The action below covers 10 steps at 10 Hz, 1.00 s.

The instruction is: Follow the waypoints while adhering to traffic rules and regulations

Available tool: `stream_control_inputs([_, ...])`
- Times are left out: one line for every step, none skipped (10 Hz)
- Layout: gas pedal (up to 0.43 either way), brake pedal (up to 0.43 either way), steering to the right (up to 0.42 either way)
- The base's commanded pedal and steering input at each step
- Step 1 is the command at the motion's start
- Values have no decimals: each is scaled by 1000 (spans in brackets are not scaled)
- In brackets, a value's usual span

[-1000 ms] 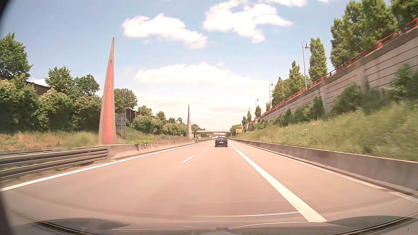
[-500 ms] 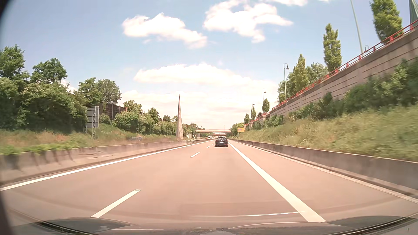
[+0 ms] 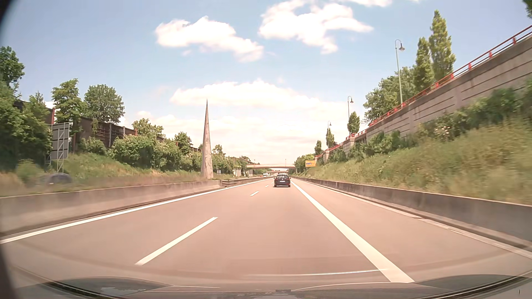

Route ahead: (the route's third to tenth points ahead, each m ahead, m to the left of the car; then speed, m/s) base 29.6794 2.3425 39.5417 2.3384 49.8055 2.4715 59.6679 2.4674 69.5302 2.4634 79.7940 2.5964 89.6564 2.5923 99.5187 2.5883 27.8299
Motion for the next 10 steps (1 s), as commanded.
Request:
stream_control_inputs([299, 12, -2])
stream_control_inputs([299, 12, -2])
stream_control_inputs([299, 6, -2])
stream_control_inputs([299, 12, -2])
stream_control_inputs([299, 6, -2])
stream_control_inputs([299, 12, -2])
stream_control_inputs([299, 12, -2])
stream_control_inputs([299, 6, -2])
stream_control_inputs([299, 12, -1])
stream_control_inputs([299, 12, 0])
